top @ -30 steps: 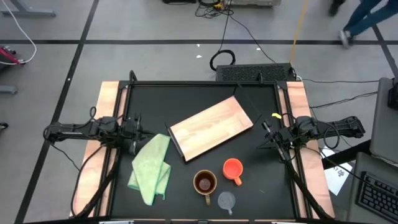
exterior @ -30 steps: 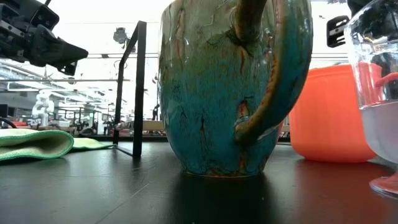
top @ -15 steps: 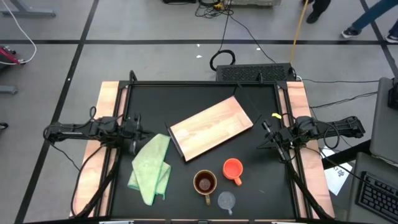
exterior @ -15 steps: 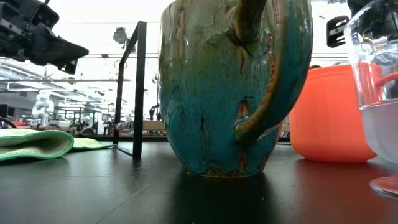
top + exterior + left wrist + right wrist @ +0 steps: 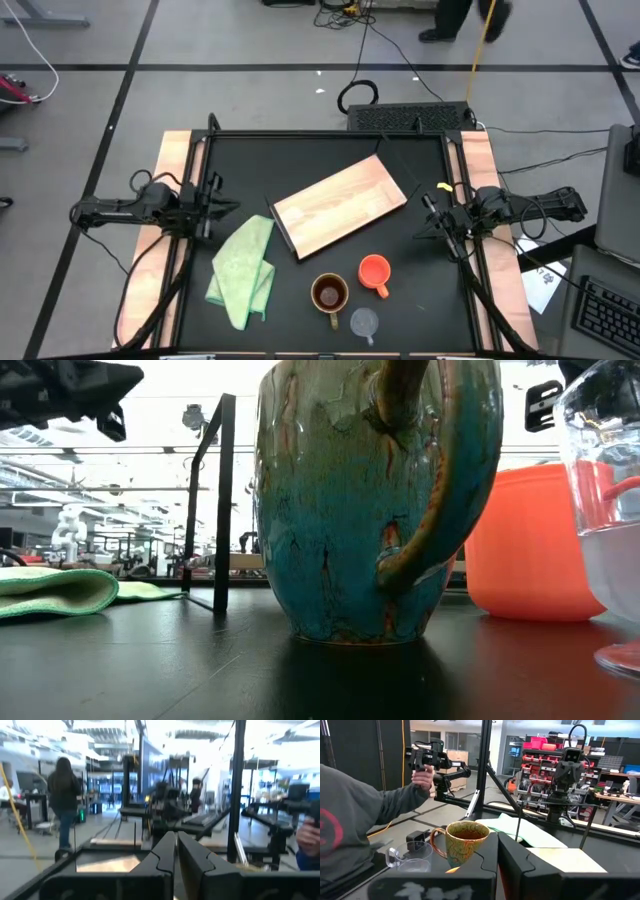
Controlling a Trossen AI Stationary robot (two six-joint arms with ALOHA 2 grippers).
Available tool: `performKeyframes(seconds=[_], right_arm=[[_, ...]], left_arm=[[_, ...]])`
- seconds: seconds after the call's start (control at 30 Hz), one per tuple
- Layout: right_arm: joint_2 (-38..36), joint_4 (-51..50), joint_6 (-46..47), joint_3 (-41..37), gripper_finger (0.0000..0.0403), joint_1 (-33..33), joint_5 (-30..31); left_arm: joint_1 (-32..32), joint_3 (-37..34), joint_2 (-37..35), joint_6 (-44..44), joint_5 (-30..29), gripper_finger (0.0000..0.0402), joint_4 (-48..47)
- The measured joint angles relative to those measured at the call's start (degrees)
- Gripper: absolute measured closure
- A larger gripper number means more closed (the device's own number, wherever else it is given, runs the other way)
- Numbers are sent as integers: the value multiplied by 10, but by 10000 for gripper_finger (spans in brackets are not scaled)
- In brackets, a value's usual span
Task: Stack small to large cups/mugs on shelf
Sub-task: Put the green patterned mug on the shelf
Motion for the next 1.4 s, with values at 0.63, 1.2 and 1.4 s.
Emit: performKeyframes(seconds=[0.63, 1.2, 1.4], right_arm=[[0, 0, -2, 0, 403, 0, 0], [0, 0, -4, 0, 403, 0, 2], [0, 0, -4, 0, 403, 0, 2]], left_arm=[[0, 0, 1, -34, -56, 378, 16], [-47, 71, 172, -16, -15, 400, 46], [-78, 185, 298, 26, -32, 401, 19]])
